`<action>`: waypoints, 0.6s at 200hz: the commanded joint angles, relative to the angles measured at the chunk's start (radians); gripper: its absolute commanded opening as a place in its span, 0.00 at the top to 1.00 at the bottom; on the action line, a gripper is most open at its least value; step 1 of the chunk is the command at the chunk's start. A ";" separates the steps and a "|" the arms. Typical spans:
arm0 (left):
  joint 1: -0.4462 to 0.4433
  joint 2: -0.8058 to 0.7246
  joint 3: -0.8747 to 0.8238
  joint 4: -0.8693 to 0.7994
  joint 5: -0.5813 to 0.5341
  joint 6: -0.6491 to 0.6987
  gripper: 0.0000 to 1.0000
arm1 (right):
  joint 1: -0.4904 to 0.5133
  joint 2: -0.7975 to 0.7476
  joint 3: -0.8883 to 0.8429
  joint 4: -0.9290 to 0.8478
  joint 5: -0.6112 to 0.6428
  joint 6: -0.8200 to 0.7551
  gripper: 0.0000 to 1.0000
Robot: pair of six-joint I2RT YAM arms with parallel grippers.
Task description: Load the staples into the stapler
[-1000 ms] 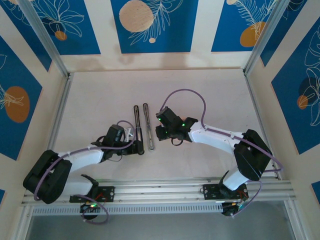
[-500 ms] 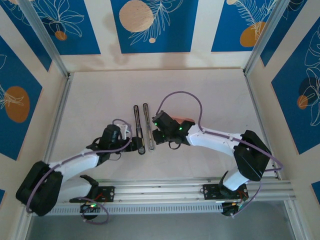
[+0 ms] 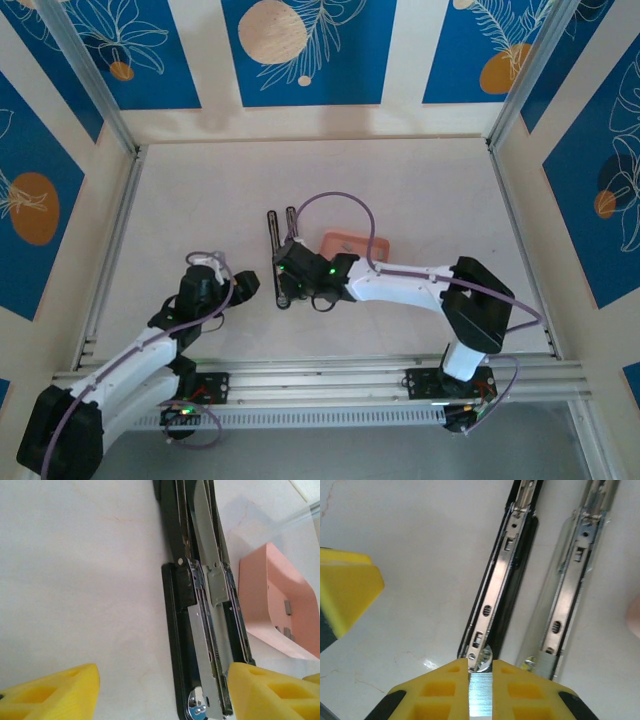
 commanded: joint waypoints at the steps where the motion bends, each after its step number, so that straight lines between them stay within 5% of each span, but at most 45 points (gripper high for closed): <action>1: 0.016 -0.037 -0.013 -0.051 -0.054 -0.013 0.31 | 0.022 0.037 0.050 -0.013 0.022 0.057 0.86; 120: 0.021 -0.050 -0.015 -0.054 -0.048 -0.003 0.31 | 0.037 0.169 0.168 -0.118 0.094 0.140 0.86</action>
